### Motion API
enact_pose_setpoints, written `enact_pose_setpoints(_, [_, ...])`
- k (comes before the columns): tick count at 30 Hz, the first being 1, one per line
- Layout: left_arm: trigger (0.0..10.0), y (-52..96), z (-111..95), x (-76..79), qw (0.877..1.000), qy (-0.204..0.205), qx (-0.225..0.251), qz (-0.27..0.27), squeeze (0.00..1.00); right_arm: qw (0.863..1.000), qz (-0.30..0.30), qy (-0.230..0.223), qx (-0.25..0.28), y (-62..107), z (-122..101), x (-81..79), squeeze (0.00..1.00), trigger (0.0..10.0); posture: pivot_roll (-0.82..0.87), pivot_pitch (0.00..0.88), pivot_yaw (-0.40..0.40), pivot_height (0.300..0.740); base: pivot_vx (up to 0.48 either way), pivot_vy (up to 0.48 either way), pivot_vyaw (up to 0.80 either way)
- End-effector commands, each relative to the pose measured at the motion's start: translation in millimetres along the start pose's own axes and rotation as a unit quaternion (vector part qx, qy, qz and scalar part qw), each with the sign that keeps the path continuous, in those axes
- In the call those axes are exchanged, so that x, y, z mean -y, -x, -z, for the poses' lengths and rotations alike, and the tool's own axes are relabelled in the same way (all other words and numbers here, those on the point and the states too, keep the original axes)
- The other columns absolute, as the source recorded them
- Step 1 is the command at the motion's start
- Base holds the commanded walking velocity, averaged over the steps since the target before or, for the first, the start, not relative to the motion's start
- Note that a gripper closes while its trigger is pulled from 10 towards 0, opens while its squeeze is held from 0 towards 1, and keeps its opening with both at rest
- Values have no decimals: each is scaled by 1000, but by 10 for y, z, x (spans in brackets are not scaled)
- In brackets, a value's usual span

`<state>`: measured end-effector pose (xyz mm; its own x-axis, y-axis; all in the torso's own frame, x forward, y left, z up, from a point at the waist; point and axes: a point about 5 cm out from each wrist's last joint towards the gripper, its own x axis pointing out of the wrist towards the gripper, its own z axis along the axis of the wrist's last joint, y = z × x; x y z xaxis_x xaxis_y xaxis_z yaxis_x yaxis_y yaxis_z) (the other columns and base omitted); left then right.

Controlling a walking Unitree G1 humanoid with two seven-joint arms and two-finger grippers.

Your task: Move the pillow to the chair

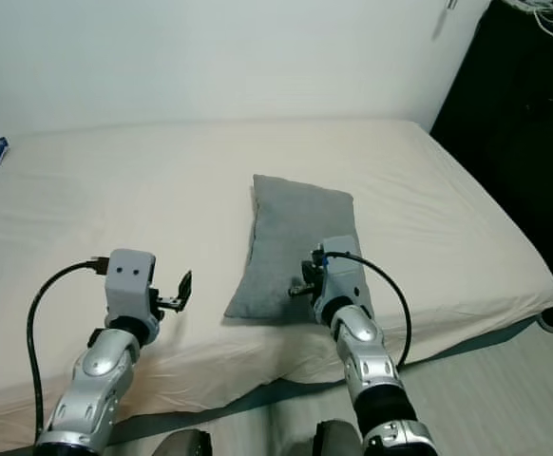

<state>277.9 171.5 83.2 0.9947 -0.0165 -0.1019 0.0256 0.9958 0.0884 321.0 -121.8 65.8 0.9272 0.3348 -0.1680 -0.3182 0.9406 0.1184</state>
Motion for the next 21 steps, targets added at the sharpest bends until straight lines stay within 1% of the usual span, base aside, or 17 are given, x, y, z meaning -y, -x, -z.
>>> enact_pose_setpoints(1, [10000, 2, 27, 36, 1000, 3, -5, 3, 0, 1000, 0, -3, 6, 0, -25, 16, 0, 10000, 57, 23, -117, 635, 0, 0, 0])
enact_pose_setpoints(7, [10000, 1, 30, 35, 1000, 6, -3, 0, 0, 1000, -9, -3, 15, 0, -63, 17, 0, 10000, 52, 16, -121, 635, 0, 0, 0])
enact_pose_setpoints(11, [10000, -6, 30, 45, 1000, 7, -2, -1, 0, 1000, -11, -2, 17, 0, -70, 19, 0, 10000, 46, 11, -124, 647, 0, 0, 0])
enact_pose_setpoints(14, [10000, -10, 29, 59, 1000, 7, 0, -1, 0, 1000, -7, -1, 16, 1, -68, 27, 0, 10000, 42, 9, -127, 656, 0, 0, 0])
enact_pose_setpoints(21, [10000, -13, 32, 85, 1000, 11, 0, 0, 0, 1000, -7, 11, 7, 10, -35, 27, 0, 10000, 38, 6, -133, 656, 0, 0, 0])
